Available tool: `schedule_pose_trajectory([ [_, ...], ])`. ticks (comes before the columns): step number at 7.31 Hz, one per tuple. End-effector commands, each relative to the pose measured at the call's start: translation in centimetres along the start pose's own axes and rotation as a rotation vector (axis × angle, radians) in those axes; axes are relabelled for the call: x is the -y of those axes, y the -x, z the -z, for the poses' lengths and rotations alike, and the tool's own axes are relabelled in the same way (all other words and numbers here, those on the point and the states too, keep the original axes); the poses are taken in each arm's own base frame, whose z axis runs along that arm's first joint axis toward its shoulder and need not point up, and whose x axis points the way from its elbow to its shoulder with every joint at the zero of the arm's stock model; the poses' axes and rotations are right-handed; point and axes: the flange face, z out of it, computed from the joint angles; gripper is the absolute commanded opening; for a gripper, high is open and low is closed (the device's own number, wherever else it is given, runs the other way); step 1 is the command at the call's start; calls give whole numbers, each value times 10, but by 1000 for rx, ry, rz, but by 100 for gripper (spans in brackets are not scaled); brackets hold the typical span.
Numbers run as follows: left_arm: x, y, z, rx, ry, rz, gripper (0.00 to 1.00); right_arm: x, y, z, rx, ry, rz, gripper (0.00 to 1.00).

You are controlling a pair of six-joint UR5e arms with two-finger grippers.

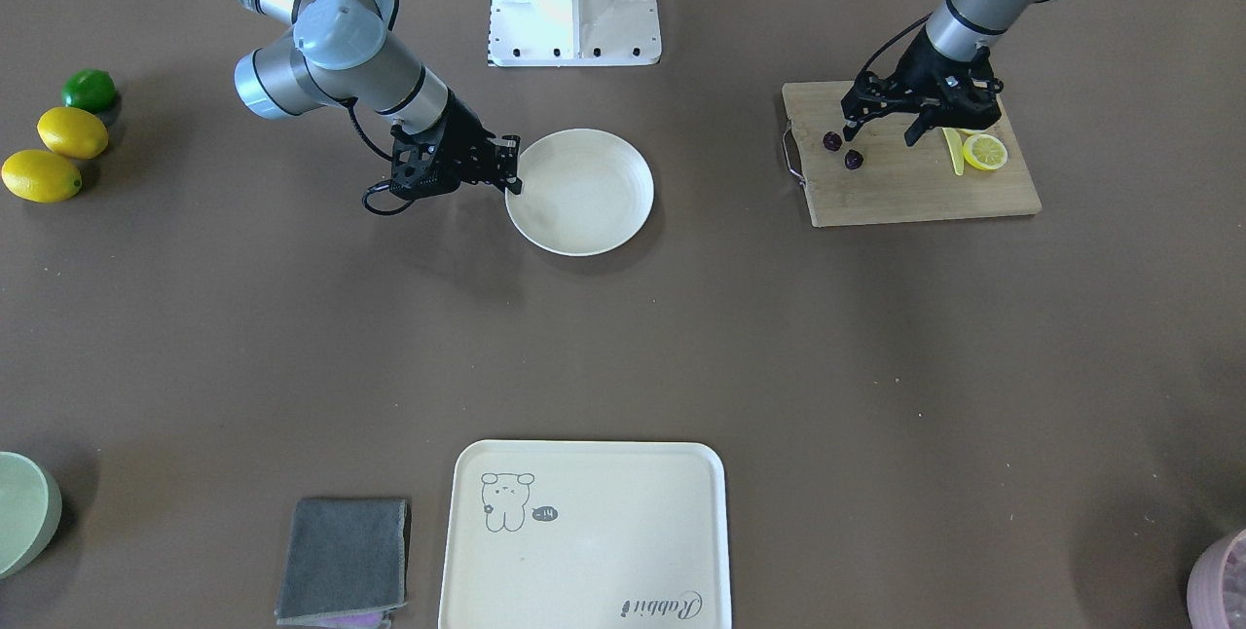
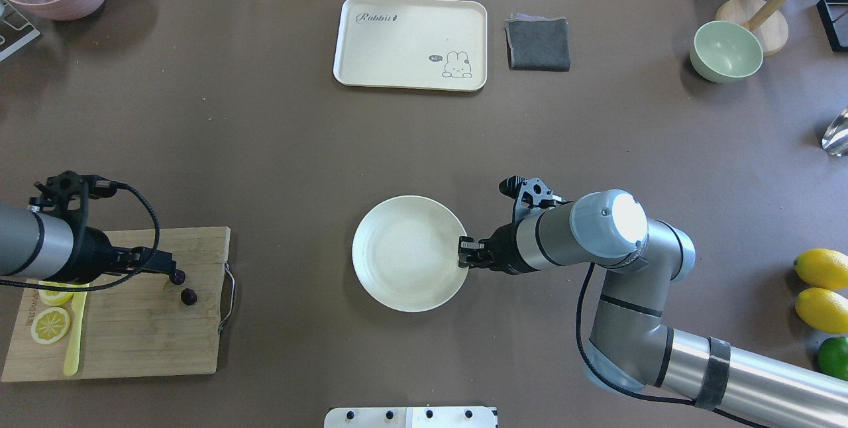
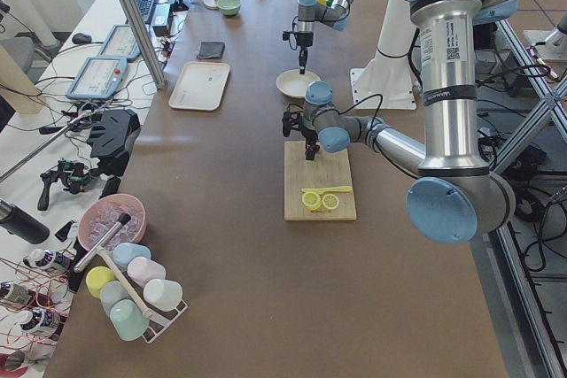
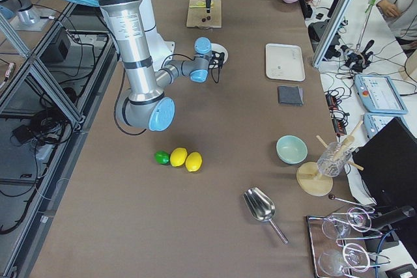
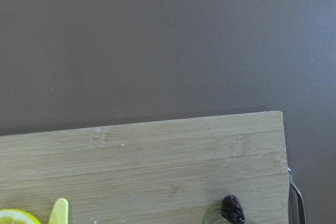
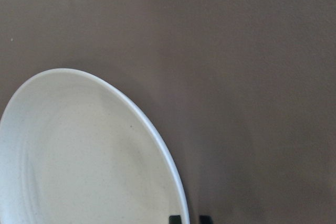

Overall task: Place red cherry on plate
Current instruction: 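Drag the white plate centerward with the right gripper while the left arm reaches out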

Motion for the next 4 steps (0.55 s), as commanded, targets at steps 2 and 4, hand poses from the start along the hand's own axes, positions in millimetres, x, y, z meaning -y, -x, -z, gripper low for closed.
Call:
schedule_pose_trajectory([
  [2,-1,-3,-18,14,12,8,87,13,3,41,43,-17,2,100],
  [4,2,-8,-22,11,13,2,68,29,-6,65,48,7,-10,100],
])
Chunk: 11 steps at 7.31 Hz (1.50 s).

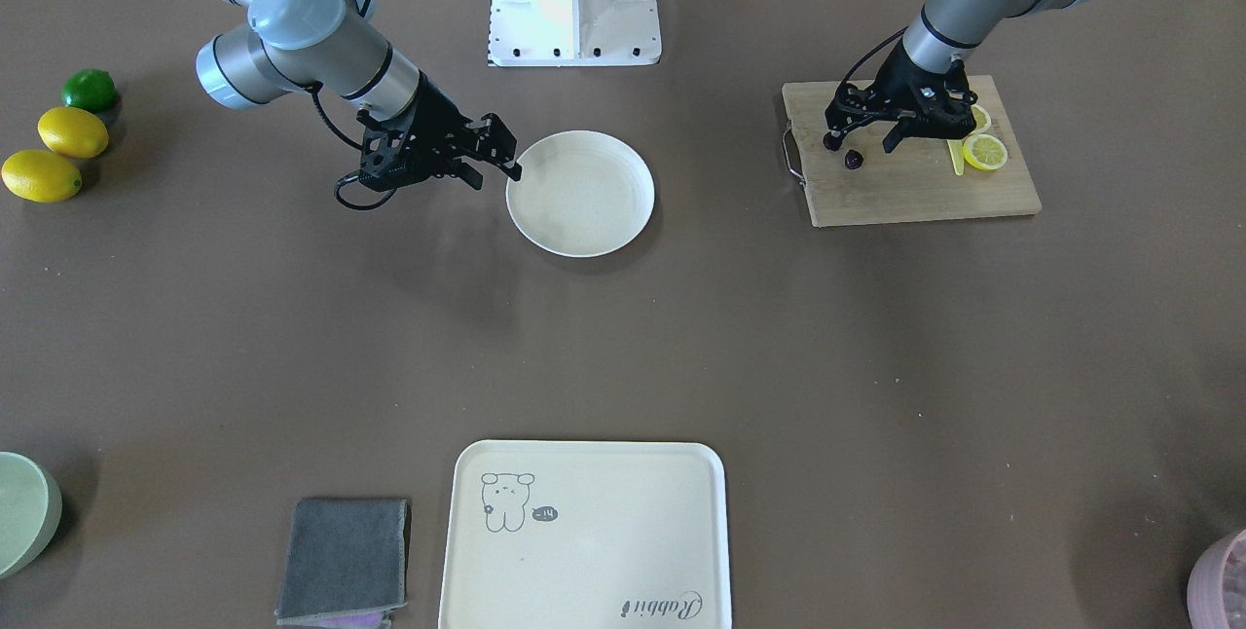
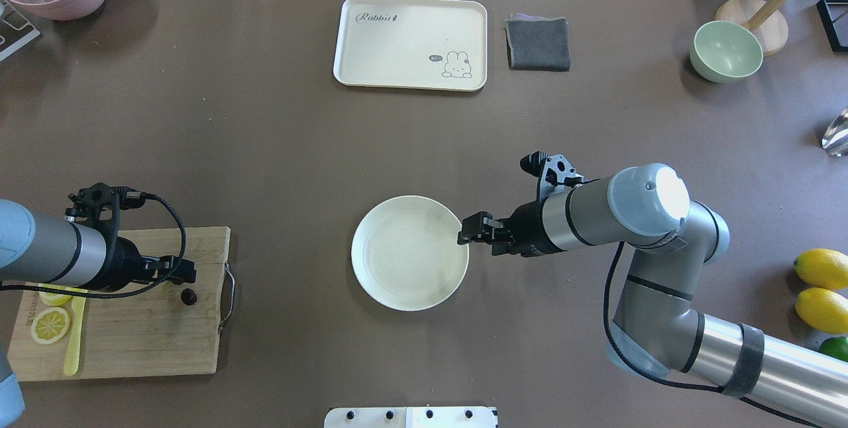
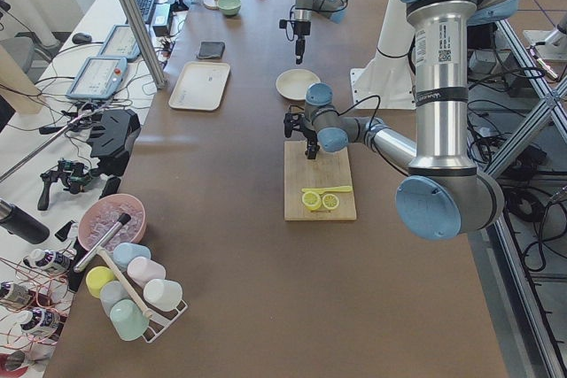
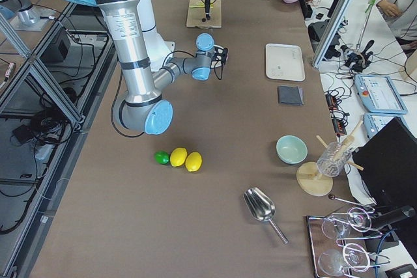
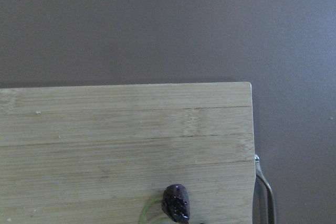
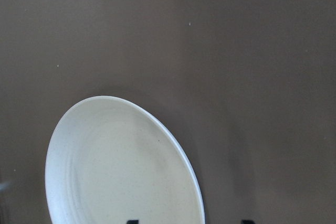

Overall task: Place red cherry on plate
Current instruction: 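Release the plate with the right gripper while the left gripper grasps the cherries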

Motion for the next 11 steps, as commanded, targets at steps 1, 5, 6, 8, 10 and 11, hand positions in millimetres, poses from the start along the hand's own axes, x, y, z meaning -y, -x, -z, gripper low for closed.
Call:
schedule_pose_trajectory([
  [1,1,-1,-3,2,2,-3,59,14,-10,18,-1,2,-10,100],
  [5,6,-5,-12,3,2,-4,27,65,-53,110,1,83,-66,100],
  [6,5,-6,-11,1,3,-5,6,72,-75,123,-18,66,-65,100],
  [8,9,-21,3,-36,-16,-8,0,92,-109,167,-28,59,-74,100],
  [10,25,-81,21,-83,-34,-22,0,102,-176,216,-76,12,53,100],
  [11,41,-141,33,-78,-35,-17,0,104,-219,251,-98,-4,106,100],
])
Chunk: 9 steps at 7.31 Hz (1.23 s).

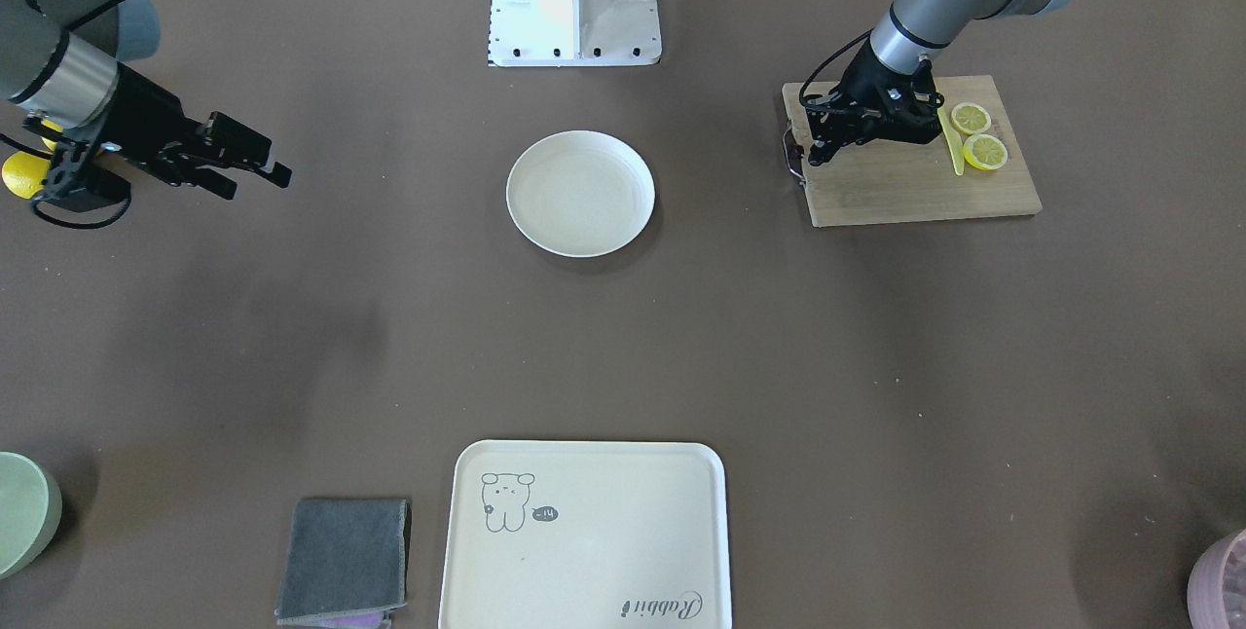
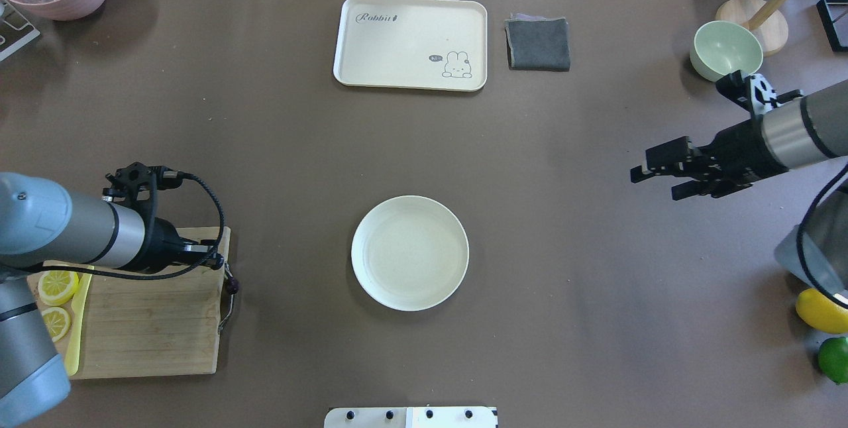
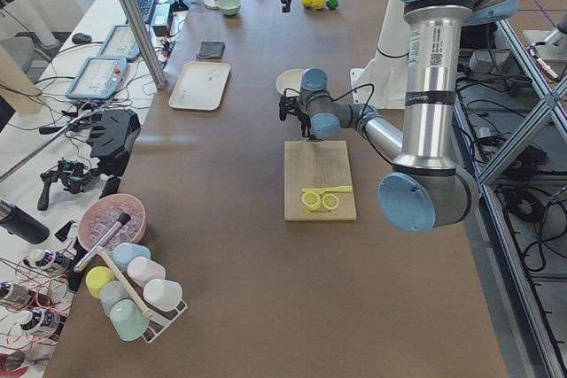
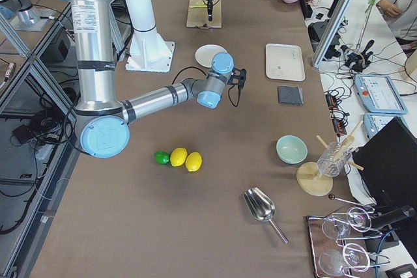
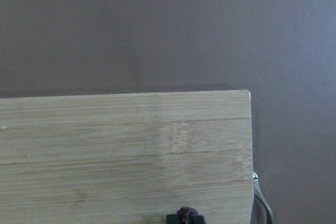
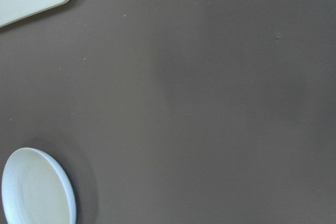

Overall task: Place red cherry on plate
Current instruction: 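Release the plate with the right gripper while the left gripper grasps the cherries, then carry the cherries with the left gripper over the plate and release them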

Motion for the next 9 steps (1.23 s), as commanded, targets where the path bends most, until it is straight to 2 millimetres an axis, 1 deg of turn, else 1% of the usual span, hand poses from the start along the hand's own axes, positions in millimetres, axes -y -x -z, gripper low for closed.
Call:
schedule_pose_trajectory([
  [1,29,-115,21,11,-5,30,0,-9,-97,60,-65,-42,107,100],
  [2,28,-162,26,-22,-2,84,0,-17,-135,78,-101,-60,154,100],
  [3,15,-190,11,-28,2,102,0,-27,-163,93,-126,-76,149,100],
  [4,5,-225,1,-39,-31,97,0,-37,-186,107,-148,-90,163,100],
  [5,6,-232,-9,-30,-28,97,0,-39,-206,116,-167,-102,192,100],
  [6,9,-238,-16,-23,-27,99,0,-44,-221,121,-180,-104,205,100],
  [7,16,-251,-27,-14,-25,102,0,-44,-224,122,-183,-105,211,100],
  [8,17,-259,-36,-7,-20,101,8,-45,-225,120,-185,-101,210,100],
  [9,18,-264,-36,-10,-21,100,75,-45,-227,120,-186,-101,207,100],
])
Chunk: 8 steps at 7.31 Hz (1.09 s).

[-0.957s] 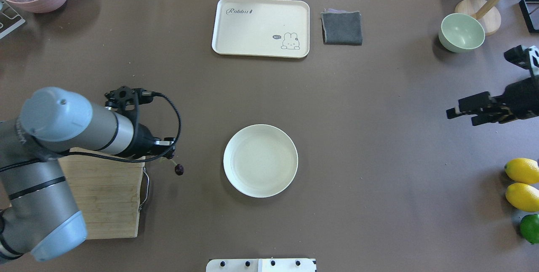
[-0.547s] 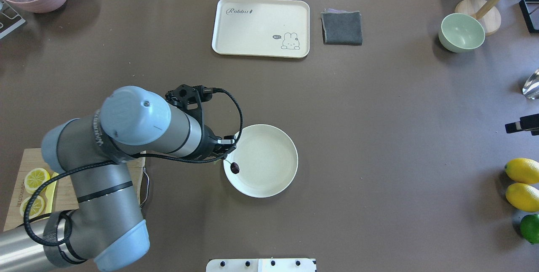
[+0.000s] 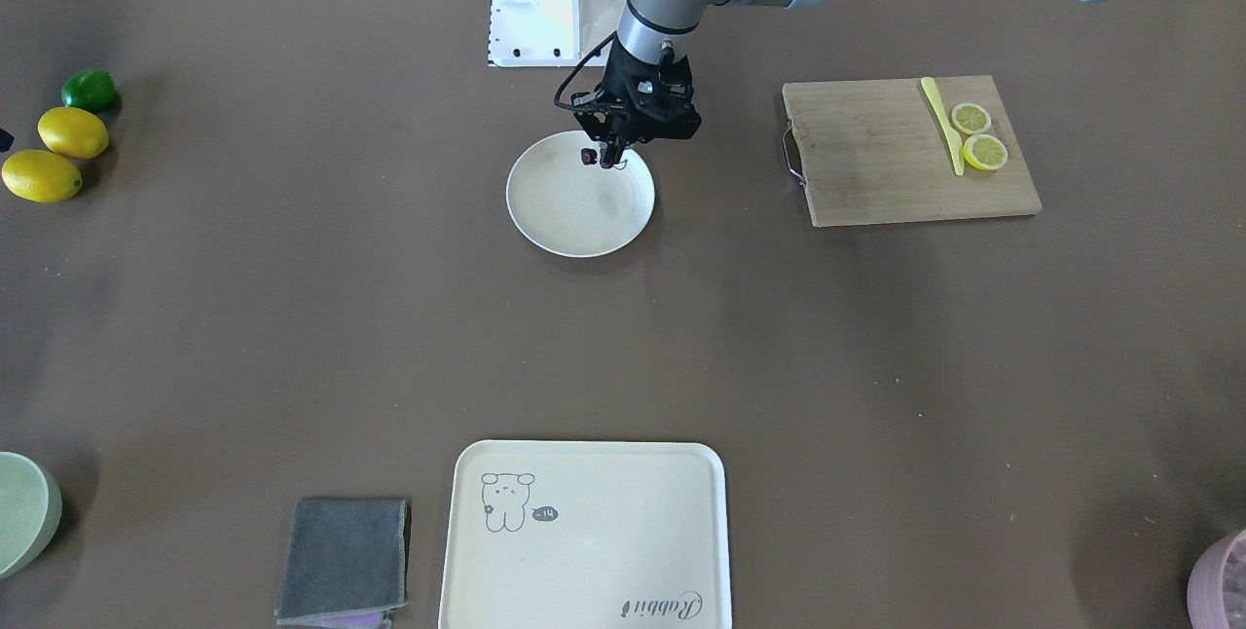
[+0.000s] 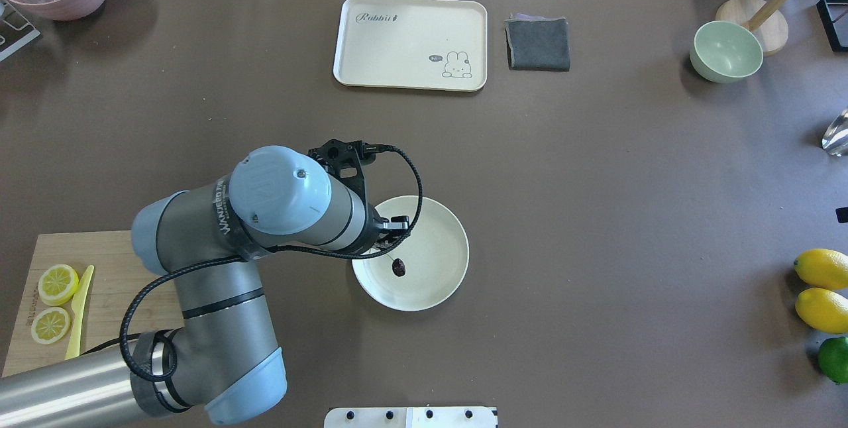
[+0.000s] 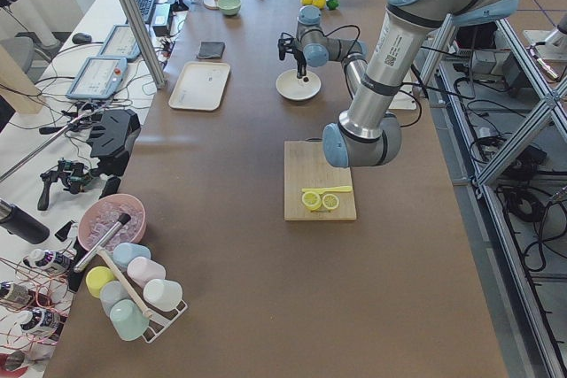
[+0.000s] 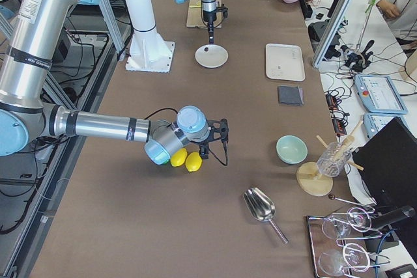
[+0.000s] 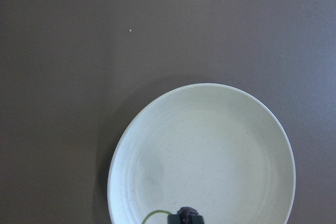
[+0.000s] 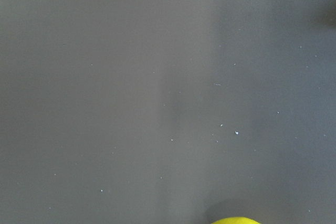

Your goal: Place red cherry on plate

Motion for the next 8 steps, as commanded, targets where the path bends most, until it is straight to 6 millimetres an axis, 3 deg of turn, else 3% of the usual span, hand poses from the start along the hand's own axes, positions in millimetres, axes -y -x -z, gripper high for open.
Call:
schedule_pose_trajectory([
  [1,1,-7,-4,3,0,-1,97,-1,-5,-2,-6,3,-3,100],
  [2,6,3,-3,14,-33,2,98,0,-5,-2,-6,1,-2,100],
  [3,6,31,4,28,-43,-20,97,1,-5,0,-6,-4,-1,100],
  [4,19,63,32,30,-66,-103,98,1,-7,1,-8,-7,4,100],
  [6,49,145,68,120,-53,-183,97,1,-15,3,-25,-5,2,100],
  [8,80,247,121,175,-35,-284,97,19,-35,19,-81,14,50,100],
])
